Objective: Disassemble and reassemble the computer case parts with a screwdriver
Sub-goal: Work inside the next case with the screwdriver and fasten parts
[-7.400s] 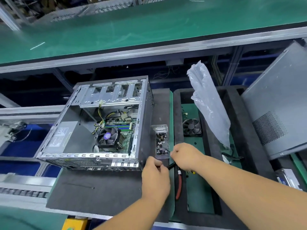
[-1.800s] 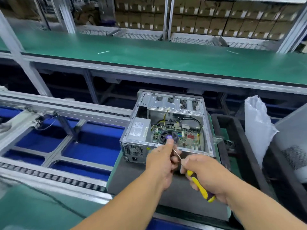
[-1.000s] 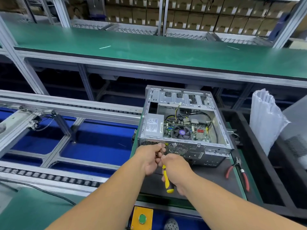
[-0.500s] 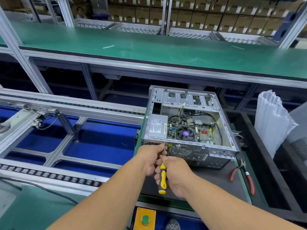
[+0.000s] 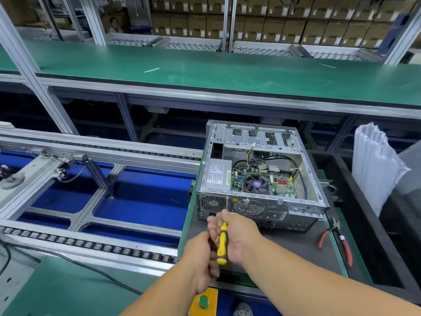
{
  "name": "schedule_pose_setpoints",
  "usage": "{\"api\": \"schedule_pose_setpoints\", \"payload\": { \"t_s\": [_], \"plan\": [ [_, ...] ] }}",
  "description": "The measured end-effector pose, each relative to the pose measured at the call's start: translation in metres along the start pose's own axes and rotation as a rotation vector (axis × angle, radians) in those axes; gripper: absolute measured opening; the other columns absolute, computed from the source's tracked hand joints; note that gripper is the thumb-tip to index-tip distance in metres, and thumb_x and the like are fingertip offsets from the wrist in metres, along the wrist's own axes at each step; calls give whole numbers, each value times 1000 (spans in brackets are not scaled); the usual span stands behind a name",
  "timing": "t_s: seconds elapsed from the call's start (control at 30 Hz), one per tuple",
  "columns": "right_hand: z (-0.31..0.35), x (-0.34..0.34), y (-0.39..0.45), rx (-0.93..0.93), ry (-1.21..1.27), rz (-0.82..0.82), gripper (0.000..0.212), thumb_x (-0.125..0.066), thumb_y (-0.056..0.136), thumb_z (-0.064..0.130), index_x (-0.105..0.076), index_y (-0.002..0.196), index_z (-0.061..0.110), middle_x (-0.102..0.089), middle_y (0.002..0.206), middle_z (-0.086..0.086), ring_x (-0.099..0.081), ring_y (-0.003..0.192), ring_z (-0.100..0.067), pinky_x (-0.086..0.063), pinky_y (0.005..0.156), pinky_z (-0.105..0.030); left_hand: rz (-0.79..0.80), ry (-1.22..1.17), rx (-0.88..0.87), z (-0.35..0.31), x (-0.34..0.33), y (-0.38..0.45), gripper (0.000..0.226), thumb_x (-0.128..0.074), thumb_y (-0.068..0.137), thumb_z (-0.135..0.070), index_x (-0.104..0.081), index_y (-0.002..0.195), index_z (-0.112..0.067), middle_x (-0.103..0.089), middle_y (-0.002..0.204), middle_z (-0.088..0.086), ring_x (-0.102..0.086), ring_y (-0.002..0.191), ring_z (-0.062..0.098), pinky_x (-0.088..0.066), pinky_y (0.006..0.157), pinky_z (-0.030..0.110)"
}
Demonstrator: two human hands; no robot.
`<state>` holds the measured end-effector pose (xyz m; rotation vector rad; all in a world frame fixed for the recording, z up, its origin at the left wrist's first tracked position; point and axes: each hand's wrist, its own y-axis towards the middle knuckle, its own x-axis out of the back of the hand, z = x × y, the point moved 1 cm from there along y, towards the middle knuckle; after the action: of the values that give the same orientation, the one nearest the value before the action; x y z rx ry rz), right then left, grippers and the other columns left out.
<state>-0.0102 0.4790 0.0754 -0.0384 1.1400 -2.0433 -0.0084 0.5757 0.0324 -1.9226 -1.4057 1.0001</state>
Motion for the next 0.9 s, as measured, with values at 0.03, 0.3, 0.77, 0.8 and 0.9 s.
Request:
{"api": "schedule_pose_setpoints", "payload": {
  "t_s": [0.03,0.3,0.77,0.8,0.9],
  "plan": [
    [-1,0,1,6,-1,3,27,-45,111,24,-61,105,3,-76,74,-14,-65,50,-16,-53,46,-23,36,-4,27,7,1,-5,38,-46,96,-35,-48,60,-24,-36,55,-1,-21,46,13,-16,48,22],
    [-4,2,9,36,-92,2,34,-40,113,27,-67,109,6,-80,85,-10,-60,56,-15,-42,45,-23,270,-15,-5,22,6,-30,46,-54,96,-58,-57,76,-17,-35,63,6,-22,54,17,-11,58,32],
    [19,8,18,90,-277,-25,22,-46,110,17,-65,104,7,-77,71,-5,-67,56,-15,-47,53,-26,214,41,-141,22,-8,-35,29,-63,97,-45,-57,83,-20,-22,62,-1,-12,52,14,-11,45,24],
    [19,9,18,59,-246,-12,24,-44,111,19,-65,106,8,-78,74,-6,-67,57,-16,-46,53,-26,224,-21,-110,20,-8,-35,33,-59,98,-46,-60,83,-17,-23,62,0,-12,53,14,-11,46,24],
    [19,14,17,31,-284,16,25,-55,107,32,-69,108,11,-78,79,-4,-68,62,-18,-48,55,-27,231,-105,-88,21,-8,-32,33,-49,103,-37,-63,92,-9,-28,60,3,-14,53,15,-11,49,26]
  ]
}}
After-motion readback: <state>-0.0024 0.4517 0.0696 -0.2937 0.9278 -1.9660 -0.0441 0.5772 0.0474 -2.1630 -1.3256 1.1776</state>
